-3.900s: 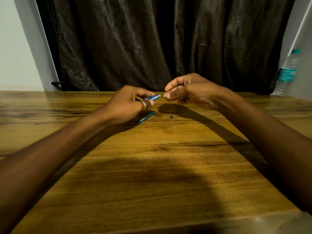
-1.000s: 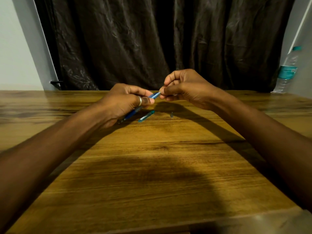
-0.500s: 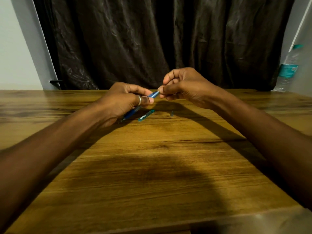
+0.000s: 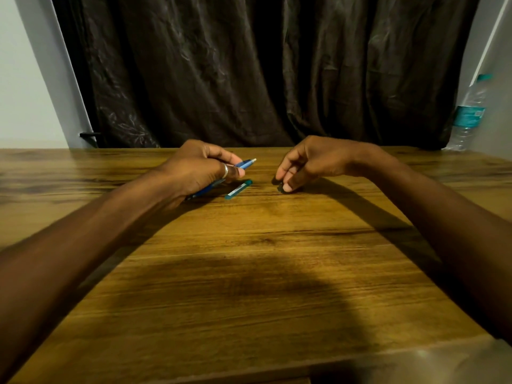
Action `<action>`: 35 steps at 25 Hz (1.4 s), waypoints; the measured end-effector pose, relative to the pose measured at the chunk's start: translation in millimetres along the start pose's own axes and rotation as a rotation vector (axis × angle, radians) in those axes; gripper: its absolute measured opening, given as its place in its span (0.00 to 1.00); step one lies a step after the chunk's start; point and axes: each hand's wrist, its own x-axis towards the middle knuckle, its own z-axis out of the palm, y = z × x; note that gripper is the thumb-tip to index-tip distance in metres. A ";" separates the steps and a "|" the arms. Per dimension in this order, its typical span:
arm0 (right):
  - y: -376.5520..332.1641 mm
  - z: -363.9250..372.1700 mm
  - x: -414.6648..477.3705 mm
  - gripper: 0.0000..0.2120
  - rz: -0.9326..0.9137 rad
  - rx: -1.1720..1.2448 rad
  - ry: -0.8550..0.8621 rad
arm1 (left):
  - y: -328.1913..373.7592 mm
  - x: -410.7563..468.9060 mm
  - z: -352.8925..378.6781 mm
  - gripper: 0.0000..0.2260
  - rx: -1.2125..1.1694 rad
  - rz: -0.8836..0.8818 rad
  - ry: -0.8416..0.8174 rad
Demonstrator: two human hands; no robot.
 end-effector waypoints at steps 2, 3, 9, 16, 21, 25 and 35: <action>-0.1 2.8 2.9 0.14 -0.016 -0.028 -0.025 | 0.2 -1.3 0.3 0.11 0.018 -0.005 -0.014; -0.2 4.1 4.1 0.12 -0.029 -0.046 -0.022 | 0.2 -1.7 0.5 0.10 0.016 -0.008 -0.020; -10.4 7.5 0.5 0.08 -0.129 0.317 0.185 | 0.7 -4.1 4.9 0.14 -0.165 -0.025 -0.095; -18.6 8.3 -2.1 0.08 -0.193 0.517 0.225 | -2.4 -1.1 5.8 0.13 -0.270 -0.006 -0.213; -20.5 9.0 -2.3 0.08 -0.206 0.507 0.202 | -2.2 -1.7 5.0 0.14 -0.275 -0.001 -0.239; -19.2 8.2 -2.8 0.08 -0.208 0.495 0.180 | -2.8 -0.6 3.9 0.14 -0.274 0.001 -0.245; -20.0 10.5 -1.3 0.07 -0.197 0.424 0.152 | -3.3 1.9 4.2 0.15 -0.219 0.008 -0.250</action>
